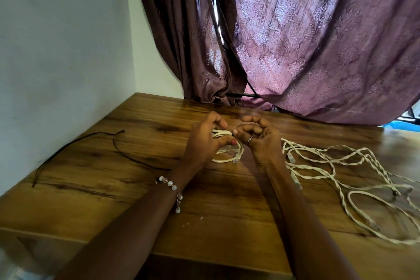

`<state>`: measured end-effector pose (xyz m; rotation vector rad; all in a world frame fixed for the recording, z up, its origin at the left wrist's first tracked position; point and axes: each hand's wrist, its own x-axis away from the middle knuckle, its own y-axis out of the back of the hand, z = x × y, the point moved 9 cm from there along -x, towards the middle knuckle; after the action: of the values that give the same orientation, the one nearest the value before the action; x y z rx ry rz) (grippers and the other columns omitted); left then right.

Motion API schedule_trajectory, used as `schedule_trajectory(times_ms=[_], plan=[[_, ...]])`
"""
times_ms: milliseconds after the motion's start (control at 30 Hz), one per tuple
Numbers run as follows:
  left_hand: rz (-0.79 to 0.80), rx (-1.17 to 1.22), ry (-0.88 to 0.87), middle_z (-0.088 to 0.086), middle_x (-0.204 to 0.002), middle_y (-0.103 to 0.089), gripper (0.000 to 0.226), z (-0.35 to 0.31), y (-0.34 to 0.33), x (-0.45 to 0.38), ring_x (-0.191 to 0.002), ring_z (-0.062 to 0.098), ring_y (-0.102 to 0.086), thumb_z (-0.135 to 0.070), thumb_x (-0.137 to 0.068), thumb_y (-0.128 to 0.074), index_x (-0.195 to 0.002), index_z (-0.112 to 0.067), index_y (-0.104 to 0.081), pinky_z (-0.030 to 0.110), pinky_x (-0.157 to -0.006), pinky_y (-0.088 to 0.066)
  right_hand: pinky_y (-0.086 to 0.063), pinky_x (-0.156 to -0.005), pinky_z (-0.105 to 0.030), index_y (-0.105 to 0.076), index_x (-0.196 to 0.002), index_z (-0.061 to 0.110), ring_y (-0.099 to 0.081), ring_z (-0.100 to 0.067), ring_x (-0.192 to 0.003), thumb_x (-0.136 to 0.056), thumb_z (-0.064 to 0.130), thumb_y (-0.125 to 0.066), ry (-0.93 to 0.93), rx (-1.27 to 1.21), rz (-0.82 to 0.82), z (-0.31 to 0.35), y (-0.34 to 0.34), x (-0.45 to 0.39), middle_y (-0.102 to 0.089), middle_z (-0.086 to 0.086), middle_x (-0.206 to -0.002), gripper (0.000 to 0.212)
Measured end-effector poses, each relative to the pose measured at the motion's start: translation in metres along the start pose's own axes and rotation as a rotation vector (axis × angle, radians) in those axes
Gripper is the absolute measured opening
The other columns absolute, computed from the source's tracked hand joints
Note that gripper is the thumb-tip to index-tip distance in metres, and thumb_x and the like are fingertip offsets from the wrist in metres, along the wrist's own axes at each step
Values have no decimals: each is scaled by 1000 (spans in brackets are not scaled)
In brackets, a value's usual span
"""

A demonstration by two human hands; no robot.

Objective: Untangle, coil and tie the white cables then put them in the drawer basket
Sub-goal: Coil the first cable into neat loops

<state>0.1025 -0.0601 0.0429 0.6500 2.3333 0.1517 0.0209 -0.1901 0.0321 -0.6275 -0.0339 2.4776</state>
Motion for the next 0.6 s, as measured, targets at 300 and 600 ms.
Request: schedule_trajectory(times_ms=[300, 600], plan=[[11, 12, 2, -11, -75, -64, 37, 1, 0, -2, -63, -2, -60, -12, -65, -85, -87, -21, -56, 23, -58, -50, -57, -73, -32, -62, -101, 6, -67, -20, -77, -87, -4, -58, -121, -97, -44, -13, 7, -2, -72, -8, -79, 18], [-10, 49, -7, -3, -83, -70, 32, 5, 3, -3, -74, 9, -67, -13, -68, -83, -94, -14, -64, 34, -68, -56, -54, -73, -35, -71, -89, 4, -65, -19, -75, -87, 0, -60, -110, 27, -5, -15, 4, -1, -72, -10, -82, 12]])
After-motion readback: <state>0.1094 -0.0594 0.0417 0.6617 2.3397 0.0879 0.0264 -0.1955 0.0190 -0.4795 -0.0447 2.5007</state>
